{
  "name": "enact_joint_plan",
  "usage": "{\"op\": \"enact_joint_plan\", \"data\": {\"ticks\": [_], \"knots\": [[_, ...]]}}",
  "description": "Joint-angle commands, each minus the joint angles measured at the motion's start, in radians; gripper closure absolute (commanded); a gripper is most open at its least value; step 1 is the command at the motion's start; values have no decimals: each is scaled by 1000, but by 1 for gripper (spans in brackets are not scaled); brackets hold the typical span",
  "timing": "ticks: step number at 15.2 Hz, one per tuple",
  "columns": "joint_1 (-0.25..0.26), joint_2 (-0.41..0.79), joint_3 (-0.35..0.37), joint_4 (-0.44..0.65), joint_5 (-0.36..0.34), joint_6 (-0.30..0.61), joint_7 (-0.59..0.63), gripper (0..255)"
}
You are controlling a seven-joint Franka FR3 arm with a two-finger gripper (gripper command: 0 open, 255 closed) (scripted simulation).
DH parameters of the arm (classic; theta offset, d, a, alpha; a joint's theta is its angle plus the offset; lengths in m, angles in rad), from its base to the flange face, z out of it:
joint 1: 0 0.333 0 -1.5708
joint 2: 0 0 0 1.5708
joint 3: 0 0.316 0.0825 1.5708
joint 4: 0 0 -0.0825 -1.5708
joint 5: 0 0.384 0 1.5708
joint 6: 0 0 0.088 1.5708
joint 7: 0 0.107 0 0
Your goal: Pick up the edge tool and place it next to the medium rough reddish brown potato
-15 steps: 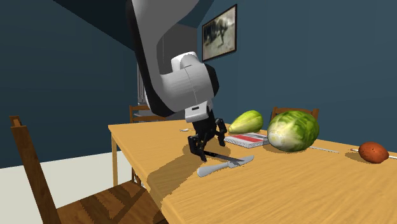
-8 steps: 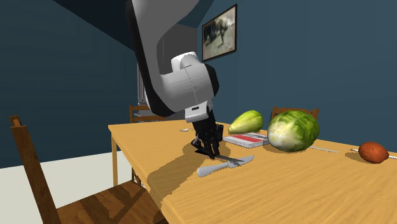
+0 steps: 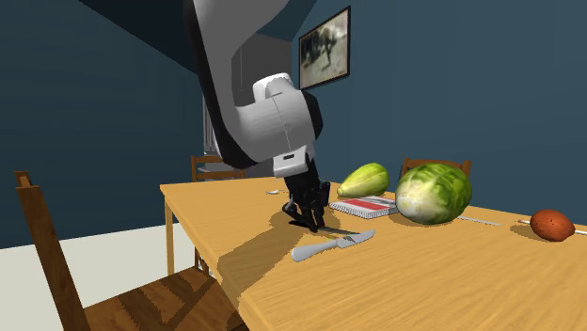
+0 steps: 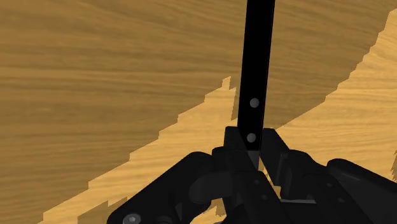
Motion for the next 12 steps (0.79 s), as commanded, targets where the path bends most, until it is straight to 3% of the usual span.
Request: {"op": "enact_joint_plan", "data": {"ticks": [1,12], "knots": [[-14,-16,16,2,27,-12,-22,255],[-87,-112,108,29,190,-94,-151,255]]}}
